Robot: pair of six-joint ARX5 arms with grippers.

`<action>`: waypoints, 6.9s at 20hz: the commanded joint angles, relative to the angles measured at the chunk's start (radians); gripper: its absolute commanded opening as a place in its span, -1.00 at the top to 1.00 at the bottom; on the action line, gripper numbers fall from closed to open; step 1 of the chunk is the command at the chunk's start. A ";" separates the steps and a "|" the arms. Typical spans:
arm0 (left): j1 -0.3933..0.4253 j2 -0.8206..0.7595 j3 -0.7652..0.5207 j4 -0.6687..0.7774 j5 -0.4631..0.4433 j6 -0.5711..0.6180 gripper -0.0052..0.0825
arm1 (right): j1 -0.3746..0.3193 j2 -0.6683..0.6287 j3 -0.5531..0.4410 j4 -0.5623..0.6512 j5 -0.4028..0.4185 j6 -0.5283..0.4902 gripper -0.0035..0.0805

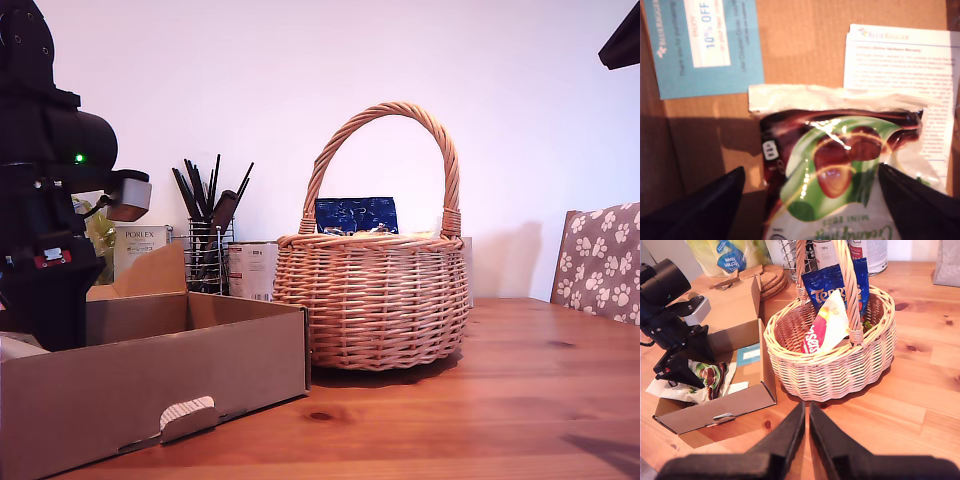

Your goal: Move the bags of Easter eggs from the cardboard box on the left into the woven basket on the right side.

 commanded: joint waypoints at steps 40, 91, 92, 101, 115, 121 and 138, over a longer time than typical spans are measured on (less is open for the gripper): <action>-0.012 0.163 0.195 -0.135 -0.036 -0.091 -0.85 | 0.005 -0.001 -0.014 0.015 -0.001 0.002 0.95; -0.323 0.193 0.526 0.456 0.096 -0.484 0.79 | 0.005 0.019 -0.014 0.015 0.001 -0.003 0.95; -0.326 0.208 0.526 0.469 0.096 -0.484 0.79 | 0.005 0.019 -0.014 0.015 0.001 -0.003 0.95; -0.357 0.373 0.526 0.514 0.011 -0.479 0.79 | 0.005 0.019 -0.014 0.014 0.000 -0.003 0.95; -0.358 0.283 0.534 0.435 0.019 -0.471 -0.46 | 0.005 0.019 -0.014 0.014 0.000 -0.003 0.95; -0.358 0.164 0.535 0.385 0.019 -0.472 -0.41 | 0.005 0.019 -0.014 0.014 0.001 -0.003 0.95; -0.293 -0.077 0.258 0.459 0.070 -0.425 0.93 | 0.004 0.051 -0.016 0.183 0.081 -0.056 0.95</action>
